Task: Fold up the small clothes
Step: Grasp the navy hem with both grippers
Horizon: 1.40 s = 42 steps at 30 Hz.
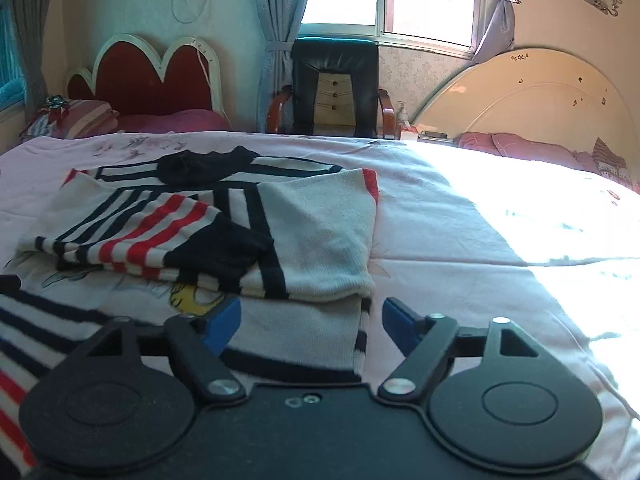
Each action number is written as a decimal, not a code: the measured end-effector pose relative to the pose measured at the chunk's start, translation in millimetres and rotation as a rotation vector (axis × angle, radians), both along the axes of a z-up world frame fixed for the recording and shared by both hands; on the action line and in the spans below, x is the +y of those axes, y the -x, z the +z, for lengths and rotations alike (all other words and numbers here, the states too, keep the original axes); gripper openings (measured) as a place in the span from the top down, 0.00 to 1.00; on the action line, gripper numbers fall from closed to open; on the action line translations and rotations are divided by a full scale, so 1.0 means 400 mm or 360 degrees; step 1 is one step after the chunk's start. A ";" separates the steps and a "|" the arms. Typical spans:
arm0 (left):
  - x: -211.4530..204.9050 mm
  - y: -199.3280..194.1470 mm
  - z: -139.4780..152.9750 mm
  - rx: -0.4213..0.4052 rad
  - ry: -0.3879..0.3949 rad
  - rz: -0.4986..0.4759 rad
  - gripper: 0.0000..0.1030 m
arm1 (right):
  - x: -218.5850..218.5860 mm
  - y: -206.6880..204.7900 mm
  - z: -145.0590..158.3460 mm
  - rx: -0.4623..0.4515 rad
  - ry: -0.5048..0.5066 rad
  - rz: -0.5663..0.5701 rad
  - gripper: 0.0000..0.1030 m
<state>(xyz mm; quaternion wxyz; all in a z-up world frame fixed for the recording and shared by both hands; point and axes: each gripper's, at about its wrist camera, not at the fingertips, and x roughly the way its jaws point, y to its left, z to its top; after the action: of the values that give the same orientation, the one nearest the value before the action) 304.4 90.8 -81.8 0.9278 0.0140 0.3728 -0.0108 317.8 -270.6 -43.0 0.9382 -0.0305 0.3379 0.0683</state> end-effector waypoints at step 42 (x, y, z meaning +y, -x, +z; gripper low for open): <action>0.180 0.322 -0.154 0.0100 0.1221 0.0074 0.96 | -0.140 0.429 -0.122 0.0503 -0.0876 -0.0146 0.95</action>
<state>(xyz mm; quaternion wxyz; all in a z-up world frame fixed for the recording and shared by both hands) 175.6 162.9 -143.3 0.8538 -0.3429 0.3700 -0.1289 146.4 -326.7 -91.8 0.8493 0.2507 0.4493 0.1185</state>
